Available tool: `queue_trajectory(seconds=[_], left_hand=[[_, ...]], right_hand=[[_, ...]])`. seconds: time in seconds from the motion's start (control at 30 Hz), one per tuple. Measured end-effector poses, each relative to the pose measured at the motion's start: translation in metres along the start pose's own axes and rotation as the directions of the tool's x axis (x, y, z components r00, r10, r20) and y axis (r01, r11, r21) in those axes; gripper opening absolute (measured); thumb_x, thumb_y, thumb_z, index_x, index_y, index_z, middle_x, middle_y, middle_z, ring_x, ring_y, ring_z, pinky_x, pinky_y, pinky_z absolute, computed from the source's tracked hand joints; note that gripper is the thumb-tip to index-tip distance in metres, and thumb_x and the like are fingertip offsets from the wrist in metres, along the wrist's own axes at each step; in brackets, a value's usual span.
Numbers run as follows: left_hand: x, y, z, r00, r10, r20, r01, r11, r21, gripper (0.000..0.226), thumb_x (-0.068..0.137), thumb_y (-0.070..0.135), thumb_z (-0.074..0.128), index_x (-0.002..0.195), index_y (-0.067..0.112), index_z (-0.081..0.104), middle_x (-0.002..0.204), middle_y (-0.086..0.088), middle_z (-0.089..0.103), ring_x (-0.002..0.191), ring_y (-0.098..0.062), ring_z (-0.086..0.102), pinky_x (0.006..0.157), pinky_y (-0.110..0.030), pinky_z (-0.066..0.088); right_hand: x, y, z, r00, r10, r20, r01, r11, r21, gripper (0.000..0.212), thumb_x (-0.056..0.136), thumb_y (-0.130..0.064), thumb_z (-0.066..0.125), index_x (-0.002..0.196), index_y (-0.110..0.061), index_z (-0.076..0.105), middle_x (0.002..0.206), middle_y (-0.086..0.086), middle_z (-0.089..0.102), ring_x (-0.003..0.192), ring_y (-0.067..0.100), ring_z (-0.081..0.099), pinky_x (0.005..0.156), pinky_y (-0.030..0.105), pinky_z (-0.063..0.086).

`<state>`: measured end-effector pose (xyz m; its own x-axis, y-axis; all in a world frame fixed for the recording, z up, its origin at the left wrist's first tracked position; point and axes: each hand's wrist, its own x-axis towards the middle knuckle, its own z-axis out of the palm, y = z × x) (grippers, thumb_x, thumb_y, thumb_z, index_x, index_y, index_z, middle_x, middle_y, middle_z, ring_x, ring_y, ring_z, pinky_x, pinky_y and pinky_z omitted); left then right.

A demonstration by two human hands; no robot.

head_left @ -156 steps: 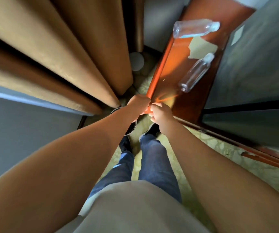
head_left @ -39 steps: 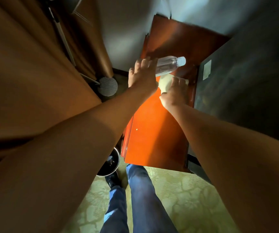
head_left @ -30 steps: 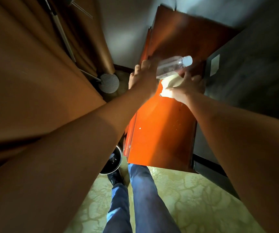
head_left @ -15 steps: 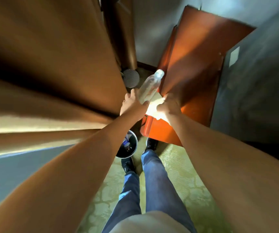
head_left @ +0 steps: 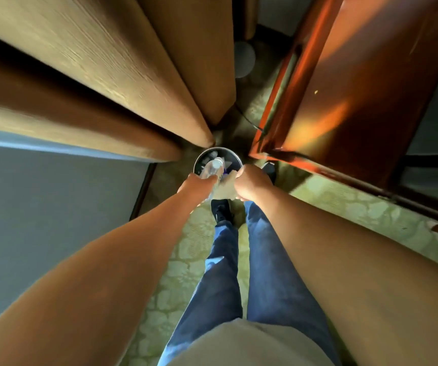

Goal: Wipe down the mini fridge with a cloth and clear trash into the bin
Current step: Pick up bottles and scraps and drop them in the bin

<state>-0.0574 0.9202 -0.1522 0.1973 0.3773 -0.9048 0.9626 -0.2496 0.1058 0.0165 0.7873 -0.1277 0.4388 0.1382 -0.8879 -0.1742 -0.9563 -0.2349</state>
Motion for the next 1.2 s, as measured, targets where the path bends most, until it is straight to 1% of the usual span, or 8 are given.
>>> queue_trajectory(seconds=[0.2,0.5,0.73,0.87,0.97,1.07,1.13,1.2], left_hand=[[0.055,-0.040,0.043,0.997,-0.072,0.014,0.073,0.997,-0.014,0.079,0.075,0.072,0.049,0.128,0.014,0.053,0.093,-0.003,0.066,0.074,-0.022,0.068,0.070,-0.034,0.059],[0.103,-0.070,0.059,0.998,-0.043,0.038,0.045,0.998,-0.045,0.083,0.079,0.069,0.048,0.143,0.018,0.036,0.124,-0.008,0.060,0.106,-0.029,0.062,0.092,-0.047,0.055],[0.112,-0.079,0.065,0.999,-0.031,0.042,0.034,0.997,-0.076,0.056,0.089,0.052,0.047,0.133,0.018,0.048,0.118,-0.020,0.065,0.103,-0.037,0.067,0.080,-0.047,0.056],[0.117,-0.080,0.068,0.999,-0.030,0.045,0.034,0.995,-0.091,0.050,0.094,0.047,0.046,0.135,0.018,0.047,0.091,-0.009,0.060,0.076,-0.024,0.060,0.063,-0.029,0.042],[0.118,-0.078,0.070,0.999,-0.007,0.035,0.009,0.998,-0.056,0.049,0.096,0.043,0.045,0.134,0.012,0.049,0.097,-0.006,0.056,0.077,-0.022,0.055,0.066,-0.034,0.047],[0.120,-0.073,0.071,0.999,0.018,0.031,-0.018,1.000,0.001,0.051,0.096,0.040,0.045,0.133,0.005,0.050,0.124,-0.015,0.059,0.111,-0.032,0.059,0.097,-0.046,0.049],[0.118,-0.071,0.073,0.999,0.024,0.038,-0.023,1.000,-0.016,0.052,0.096,0.040,0.045,0.135,0.006,0.049,0.131,-0.017,0.057,0.118,-0.034,0.057,0.100,-0.046,0.048],[0.113,-0.069,0.075,0.998,0.028,0.054,-0.025,0.999,-0.047,0.054,0.096,0.041,0.046,0.141,0.010,0.045,0.131,-0.013,0.057,0.118,-0.032,0.057,0.100,-0.045,0.048]], right_hand=[[0.053,0.046,0.062,0.993,0.105,0.052,-0.113,0.979,0.167,0.018,0.094,-0.001,0.049,0.103,0.006,0.063,0.112,0.026,0.070,0.104,0.040,0.069,0.091,0.042,0.058],[0.093,0.062,0.109,0.990,0.109,0.094,-0.123,0.981,0.153,0.027,0.097,-0.001,0.049,0.118,0.008,0.065,0.119,0.023,0.068,0.110,0.037,0.067,0.096,0.043,0.057],[0.105,0.057,0.117,0.988,0.127,0.089,-0.143,0.969,0.202,0.031,0.098,-0.001,0.048,0.124,0.006,0.062,0.124,0.023,0.066,0.113,0.037,0.067,0.097,0.043,0.056],[0.112,0.049,0.119,0.988,0.133,0.079,-0.150,0.950,0.273,0.034,0.096,0.002,0.051,0.128,0.005,0.059,0.124,0.023,0.065,0.110,0.037,0.067,0.095,0.044,0.057],[0.117,0.046,0.119,0.990,0.123,0.067,-0.138,0.941,0.309,0.048,0.096,-0.001,0.051,0.143,-0.003,0.049,0.129,0.019,0.062,0.113,0.036,0.066,0.096,0.045,0.056],[0.119,0.047,0.119,0.988,0.126,0.086,-0.148,0.933,0.328,0.032,0.095,-0.002,0.046,0.124,-0.008,0.055,0.096,0.012,0.061,0.102,0.032,0.066,0.085,0.037,0.056],[0.117,0.048,0.118,0.989,0.139,0.059,-0.150,0.946,0.288,0.014,0.091,0.000,0.046,0.095,-0.012,0.050,0.078,0.004,0.048,0.085,0.028,0.057,0.068,0.032,0.047],[0.111,0.049,0.115,0.988,0.139,0.064,-0.151,0.945,0.291,0.011,0.090,-0.001,0.046,0.094,-0.011,0.050,0.079,0.006,0.052,0.084,0.028,0.058,0.077,0.031,0.054]])
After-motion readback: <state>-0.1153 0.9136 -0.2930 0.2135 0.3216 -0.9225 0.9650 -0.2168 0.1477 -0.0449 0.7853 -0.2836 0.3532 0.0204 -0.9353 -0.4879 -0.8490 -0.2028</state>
